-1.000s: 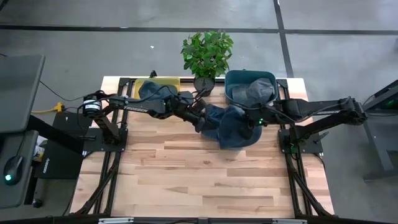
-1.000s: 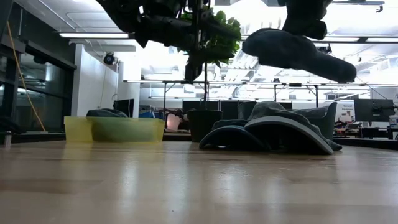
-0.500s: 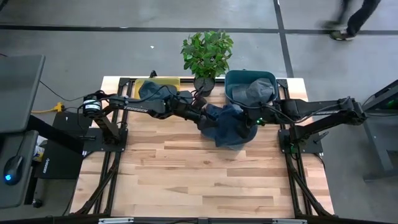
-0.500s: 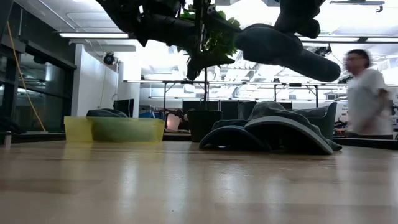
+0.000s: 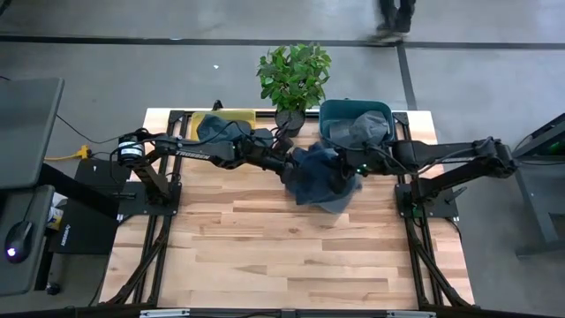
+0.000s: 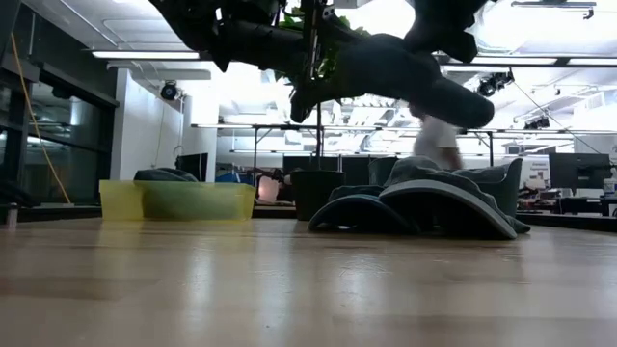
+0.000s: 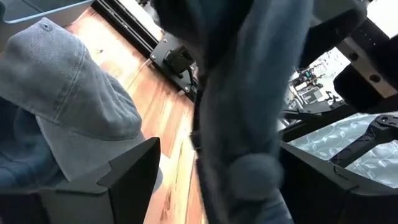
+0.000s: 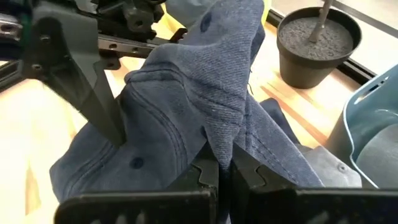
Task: Pick & Place hat
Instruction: Put the right black cap into the yellow bin
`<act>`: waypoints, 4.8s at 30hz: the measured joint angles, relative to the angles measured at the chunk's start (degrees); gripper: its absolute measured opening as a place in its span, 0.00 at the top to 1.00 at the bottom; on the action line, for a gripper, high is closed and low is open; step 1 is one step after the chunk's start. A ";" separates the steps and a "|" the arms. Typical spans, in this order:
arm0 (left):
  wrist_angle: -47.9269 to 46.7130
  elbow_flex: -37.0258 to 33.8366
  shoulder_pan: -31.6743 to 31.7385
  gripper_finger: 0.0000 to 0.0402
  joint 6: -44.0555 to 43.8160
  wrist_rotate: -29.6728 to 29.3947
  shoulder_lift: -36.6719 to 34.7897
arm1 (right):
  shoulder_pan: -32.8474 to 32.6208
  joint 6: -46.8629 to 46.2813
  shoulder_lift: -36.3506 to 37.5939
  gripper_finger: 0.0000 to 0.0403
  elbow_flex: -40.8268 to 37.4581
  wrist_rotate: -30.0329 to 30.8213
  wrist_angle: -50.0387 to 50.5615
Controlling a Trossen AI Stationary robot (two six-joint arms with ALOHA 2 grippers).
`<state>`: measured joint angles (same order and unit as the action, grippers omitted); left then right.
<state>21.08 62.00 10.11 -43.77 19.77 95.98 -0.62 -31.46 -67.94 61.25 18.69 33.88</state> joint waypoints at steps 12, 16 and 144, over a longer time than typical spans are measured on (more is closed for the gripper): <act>0.00 0.00 -0.02 0.26 -0.66 0.66 0.00 | 1.93 1.06 -1.93 1.00 0.00 -1.00 -5.02; -0.12 0.00 -0.02 0.26 -0.73 0.60 0.00 | 2.68 1.49 -1.93 1.00 0.00 -1.16 -5.87; -36.12 -14.99 50.27 1.00 36.53 11.90 -19.44 | 1.53 -7.34 11.67 0.46 -0.02 6.30 11.73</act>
<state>-15.03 47.00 60.38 -7.24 31.67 76.55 0.91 -38.81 -56.27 61.23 24.99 45.60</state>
